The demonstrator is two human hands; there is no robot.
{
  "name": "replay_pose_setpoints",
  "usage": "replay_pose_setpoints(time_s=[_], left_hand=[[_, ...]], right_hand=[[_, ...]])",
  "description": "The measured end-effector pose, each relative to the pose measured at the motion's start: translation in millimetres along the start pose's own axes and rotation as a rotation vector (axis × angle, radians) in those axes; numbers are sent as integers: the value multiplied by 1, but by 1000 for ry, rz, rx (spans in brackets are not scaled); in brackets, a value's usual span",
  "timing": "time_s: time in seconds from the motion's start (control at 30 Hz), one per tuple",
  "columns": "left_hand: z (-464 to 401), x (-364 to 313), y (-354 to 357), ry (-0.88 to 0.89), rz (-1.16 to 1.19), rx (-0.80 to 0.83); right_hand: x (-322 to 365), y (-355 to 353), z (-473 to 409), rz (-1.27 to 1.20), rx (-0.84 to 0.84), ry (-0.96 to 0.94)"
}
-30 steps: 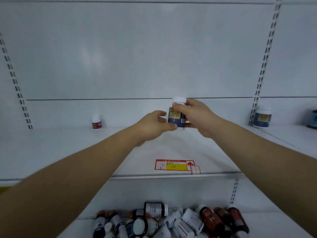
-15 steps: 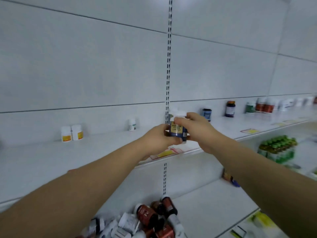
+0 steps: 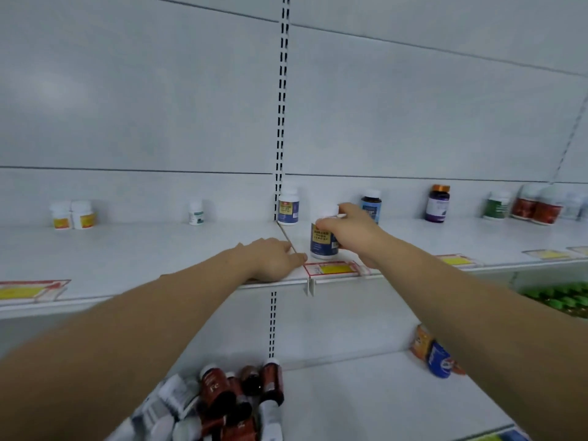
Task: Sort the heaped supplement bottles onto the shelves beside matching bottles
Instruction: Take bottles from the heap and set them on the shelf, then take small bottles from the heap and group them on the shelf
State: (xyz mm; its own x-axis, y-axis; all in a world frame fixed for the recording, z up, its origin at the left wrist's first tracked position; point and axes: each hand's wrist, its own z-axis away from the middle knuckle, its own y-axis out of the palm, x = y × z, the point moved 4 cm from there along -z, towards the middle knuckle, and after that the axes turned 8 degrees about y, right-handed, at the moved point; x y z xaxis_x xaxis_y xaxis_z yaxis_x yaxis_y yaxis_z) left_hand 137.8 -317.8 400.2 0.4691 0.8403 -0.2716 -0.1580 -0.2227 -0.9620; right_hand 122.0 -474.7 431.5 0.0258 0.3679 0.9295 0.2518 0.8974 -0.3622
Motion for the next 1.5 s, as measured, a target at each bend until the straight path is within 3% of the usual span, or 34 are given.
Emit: replay_pose_setpoints(time_s=[0.13,0.4,0.93,1.03,1.17,1.5], left_hand=[[-9,4,7,-33,-152,61],[-9,4,8,-3,-185,87],[-10,0,-6,-115,22,108],[-5,1,-18,-168,63,2],[25,15,-34,-238,79,-127],[227,84,-51,-514,25,-258]], right_hand=[[1,13,-37,75,67,-36],[-4,20,-108,190,51,-53],[-12,25,-169,378,111,-126],[0,20,-162,390,68,-140],[39,23,-134,502,18,-370],[120,184,43,582,412,-722]])
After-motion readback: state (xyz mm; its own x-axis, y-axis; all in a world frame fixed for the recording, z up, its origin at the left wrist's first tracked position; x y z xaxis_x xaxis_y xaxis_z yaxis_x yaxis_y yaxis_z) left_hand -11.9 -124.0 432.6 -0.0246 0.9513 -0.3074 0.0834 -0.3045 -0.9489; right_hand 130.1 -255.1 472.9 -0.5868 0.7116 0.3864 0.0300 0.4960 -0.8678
